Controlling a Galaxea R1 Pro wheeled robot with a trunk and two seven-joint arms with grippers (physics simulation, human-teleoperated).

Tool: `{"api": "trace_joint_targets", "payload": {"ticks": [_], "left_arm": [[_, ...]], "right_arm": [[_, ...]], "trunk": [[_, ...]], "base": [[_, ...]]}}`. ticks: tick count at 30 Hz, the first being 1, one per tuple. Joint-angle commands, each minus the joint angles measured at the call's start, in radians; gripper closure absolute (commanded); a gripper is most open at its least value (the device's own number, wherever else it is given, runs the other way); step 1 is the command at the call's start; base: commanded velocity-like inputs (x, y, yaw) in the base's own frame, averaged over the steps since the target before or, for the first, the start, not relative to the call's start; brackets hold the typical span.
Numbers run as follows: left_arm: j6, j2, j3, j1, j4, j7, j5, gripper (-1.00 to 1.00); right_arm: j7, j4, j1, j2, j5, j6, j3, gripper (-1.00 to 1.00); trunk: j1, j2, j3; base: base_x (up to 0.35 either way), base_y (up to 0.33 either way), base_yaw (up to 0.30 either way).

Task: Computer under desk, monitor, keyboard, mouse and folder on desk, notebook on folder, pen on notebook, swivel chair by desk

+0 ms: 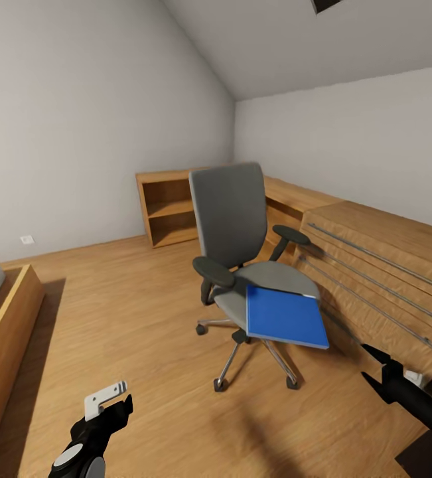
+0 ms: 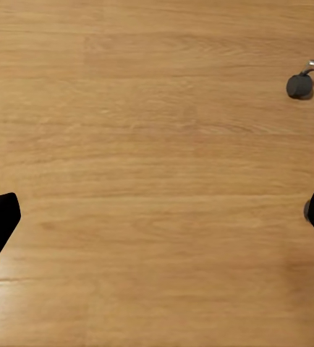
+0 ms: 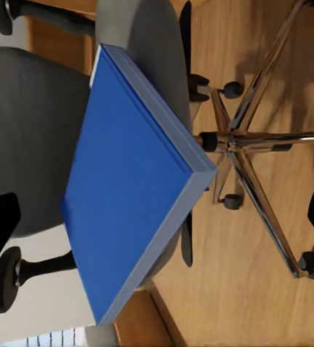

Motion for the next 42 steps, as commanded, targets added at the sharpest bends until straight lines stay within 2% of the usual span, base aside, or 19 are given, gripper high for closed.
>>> {"api": "trace_joint_targets", "payload": {"ticks": [1,8,18,26,34,42], "left_arm": [[0.002,0.000,0.000,0.000,-0.002,0.006,0.010,-1.00],[0.002,0.000,0.000,0.000,-0.002,0.006,0.010,-1.00],[0.002,-0.002,0.000,0.000,-0.002,0.007,0.010,-1.00],[0.002,-0.002,0.000,0.000,-0.002,0.008,0.010,-1.00],[0.002,-0.002,0.000,0.000,-0.001,0.008,0.010,-1.00],[0.002,-0.002,0.000,0.000,0.000,0.008,0.010,-1.00]], "right_arm": [[0.011,0.002,-0.001,0.000,0.003,0.019,-0.003,-1.00],[0.021,0.005,-0.001,0.000,0.003,0.046,-0.002,-1.00],[0.022,-0.002,-0.001,0.007,0.007,0.044,0.000,-1.00],[0.047,-0.005,-0.001,0.009,0.009,0.042,0.034,-1.00],[0.063,-0.005,-0.001,0.009,0.009,0.042,0.041,-1.00],[0.067,-0.006,-0.001,0.010,0.008,0.040,0.041,-1.00]], "trunk": [[0.004,-0.008,-0.004],[0.031,-0.057,-0.026],[0.069,-0.127,-0.057],[0.100,-0.183,-0.082],[0.130,-0.239,-0.107],[0.134,-0.241,-0.138]], "base": [[0.000,0.000,0.000],[0.000,0.000,0.000],[0.000,0.000,0.000],[0.000,0.000,0.000],[0.000,0.000,0.000],[0.000,0.000,0.000]]}}
